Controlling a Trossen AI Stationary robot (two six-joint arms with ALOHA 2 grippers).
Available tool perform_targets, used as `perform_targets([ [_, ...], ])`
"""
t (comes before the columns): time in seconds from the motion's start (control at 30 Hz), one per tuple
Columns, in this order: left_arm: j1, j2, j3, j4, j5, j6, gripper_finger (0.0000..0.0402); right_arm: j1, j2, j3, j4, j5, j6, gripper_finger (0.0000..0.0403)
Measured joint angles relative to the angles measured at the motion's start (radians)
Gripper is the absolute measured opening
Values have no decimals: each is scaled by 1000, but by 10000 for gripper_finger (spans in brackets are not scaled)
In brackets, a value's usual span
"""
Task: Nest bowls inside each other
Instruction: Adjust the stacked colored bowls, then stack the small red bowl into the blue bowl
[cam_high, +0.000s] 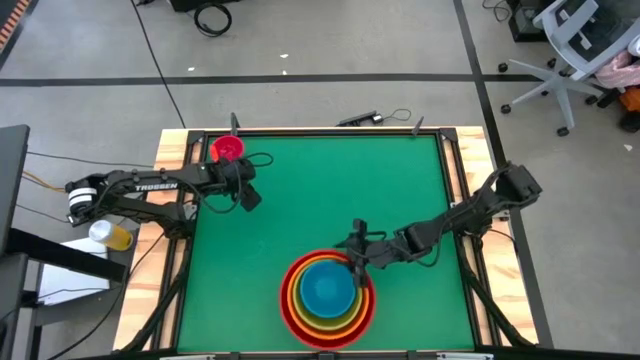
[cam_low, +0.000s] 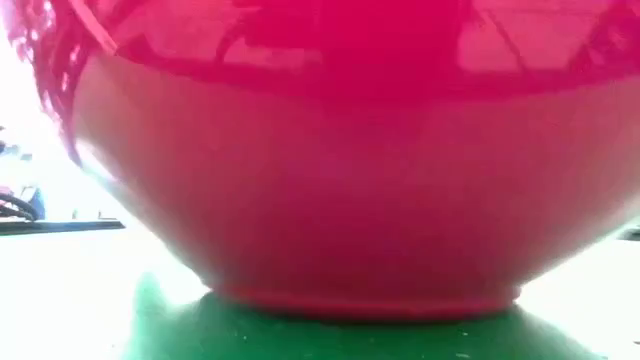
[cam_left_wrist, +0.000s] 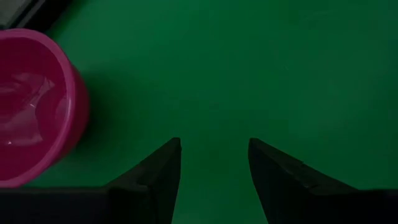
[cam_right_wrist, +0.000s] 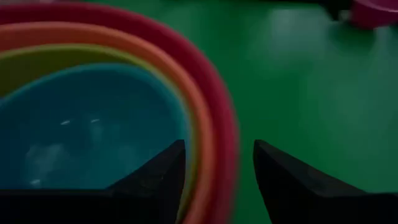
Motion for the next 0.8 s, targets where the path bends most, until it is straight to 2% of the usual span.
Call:
perform_targets([
  [0.13,27,0,0,-4,-39,5,190,-2,-52,0,1,25,-33,194],
  [0.37,116,0,0,2,-232,35,189,-2,-158,0,-32,151,-44,194],
  [0.67,344,0,0,84,-93,182,152,-16,-189,0,-48,130,-26,194],
  [0.8,412,13,0,108,20,235,134,-17,-189,0,-49,129,-26,194],
])
